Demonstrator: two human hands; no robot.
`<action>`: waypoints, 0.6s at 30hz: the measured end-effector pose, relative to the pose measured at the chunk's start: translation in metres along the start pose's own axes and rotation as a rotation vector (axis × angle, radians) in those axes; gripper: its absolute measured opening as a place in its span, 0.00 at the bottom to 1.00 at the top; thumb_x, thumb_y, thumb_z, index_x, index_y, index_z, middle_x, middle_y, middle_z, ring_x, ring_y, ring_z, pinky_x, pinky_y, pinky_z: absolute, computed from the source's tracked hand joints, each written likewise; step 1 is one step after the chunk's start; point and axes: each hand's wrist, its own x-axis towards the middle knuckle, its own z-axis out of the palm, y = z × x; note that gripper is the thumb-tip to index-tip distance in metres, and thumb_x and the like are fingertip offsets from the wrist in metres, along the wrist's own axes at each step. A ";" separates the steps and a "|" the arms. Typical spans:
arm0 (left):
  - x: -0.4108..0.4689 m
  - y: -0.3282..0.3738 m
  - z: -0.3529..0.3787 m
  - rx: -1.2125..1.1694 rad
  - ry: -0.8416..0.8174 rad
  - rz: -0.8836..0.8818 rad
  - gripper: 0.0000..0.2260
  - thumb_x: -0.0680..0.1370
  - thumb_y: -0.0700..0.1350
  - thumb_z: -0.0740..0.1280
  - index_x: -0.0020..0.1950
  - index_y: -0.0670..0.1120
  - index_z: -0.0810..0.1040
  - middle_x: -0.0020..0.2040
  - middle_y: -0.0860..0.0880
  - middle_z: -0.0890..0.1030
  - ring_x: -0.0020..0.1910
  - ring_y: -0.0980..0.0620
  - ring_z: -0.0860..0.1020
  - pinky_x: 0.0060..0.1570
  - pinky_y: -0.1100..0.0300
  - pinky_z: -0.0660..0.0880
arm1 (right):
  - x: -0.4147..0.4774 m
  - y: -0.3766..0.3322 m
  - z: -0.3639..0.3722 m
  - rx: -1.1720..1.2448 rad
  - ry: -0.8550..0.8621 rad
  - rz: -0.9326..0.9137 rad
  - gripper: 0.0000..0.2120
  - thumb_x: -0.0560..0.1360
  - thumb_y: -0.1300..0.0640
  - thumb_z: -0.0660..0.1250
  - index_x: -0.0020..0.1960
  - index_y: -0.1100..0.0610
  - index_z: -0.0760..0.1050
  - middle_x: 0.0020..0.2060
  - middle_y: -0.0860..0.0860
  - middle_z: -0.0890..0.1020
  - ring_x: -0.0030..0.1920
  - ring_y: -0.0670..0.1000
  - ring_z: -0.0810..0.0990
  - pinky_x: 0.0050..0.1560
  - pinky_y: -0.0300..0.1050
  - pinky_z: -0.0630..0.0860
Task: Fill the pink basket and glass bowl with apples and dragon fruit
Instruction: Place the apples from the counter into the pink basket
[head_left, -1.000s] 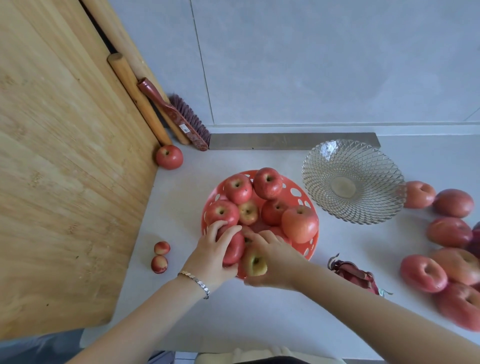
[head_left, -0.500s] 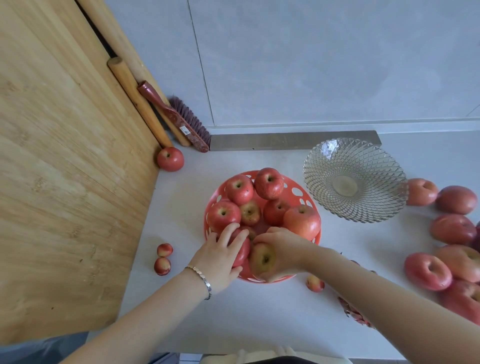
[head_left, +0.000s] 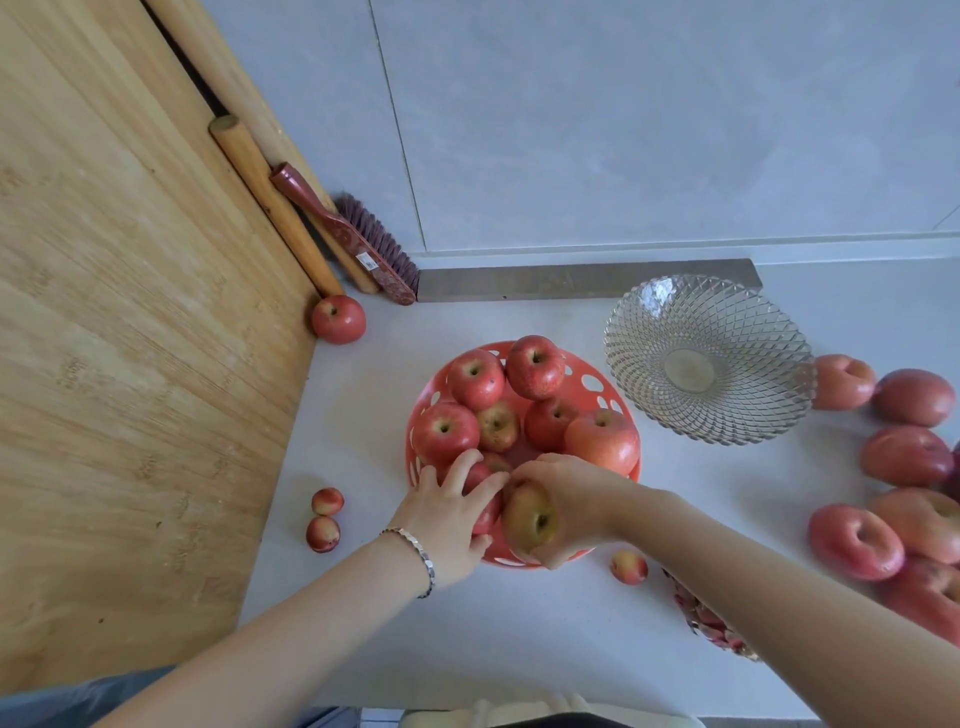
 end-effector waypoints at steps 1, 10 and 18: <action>0.000 0.001 0.001 -0.036 0.014 -0.007 0.30 0.74 0.56 0.60 0.73 0.57 0.49 0.74 0.51 0.50 0.61 0.39 0.65 0.62 0.51 0.70 | -0.001 0.000 -0.001 0.020 0.009 0.006 0.31 0.57 0.46 0.72 0.57 0.50 0.67 0.42 0.46 0.74 0.43 0.47 0.72 0.35 0.31 0.65; 0.000 0.001 0.004 -0.101 0.005 -0.003 0.34 0.73 0.50 0.62 0.73 0.54 0.48 0.74 0.54 0.48 0.58 0.41 0.67 0.53 0.53 0.76 | -0.005 -0.009 0.018 -0.005 0.004 0.047 0.46 0.60 0.49 0.72 0.71 0.52 0.52 0.57 0.52 0.71 0.57 0.54 0.68 0.57 0.45 0.71; -0.007 0.014 -0.030 -0.146 0.308 -0.036 0.18 0.67 0.51 0.64 0.57 0.55 0.75 0.60 0.51 0.76 0.46 0.42 0.78 0.40 0.54 0.74 | -0.013 -0.006 -0.014 0.291 0.551 -0.017 0.26 0.65 0.46 0.68 0.60 0.56 0.73 0.53 0.52 0.77 0.56 0.46 0.72 0.57 0.33 0.63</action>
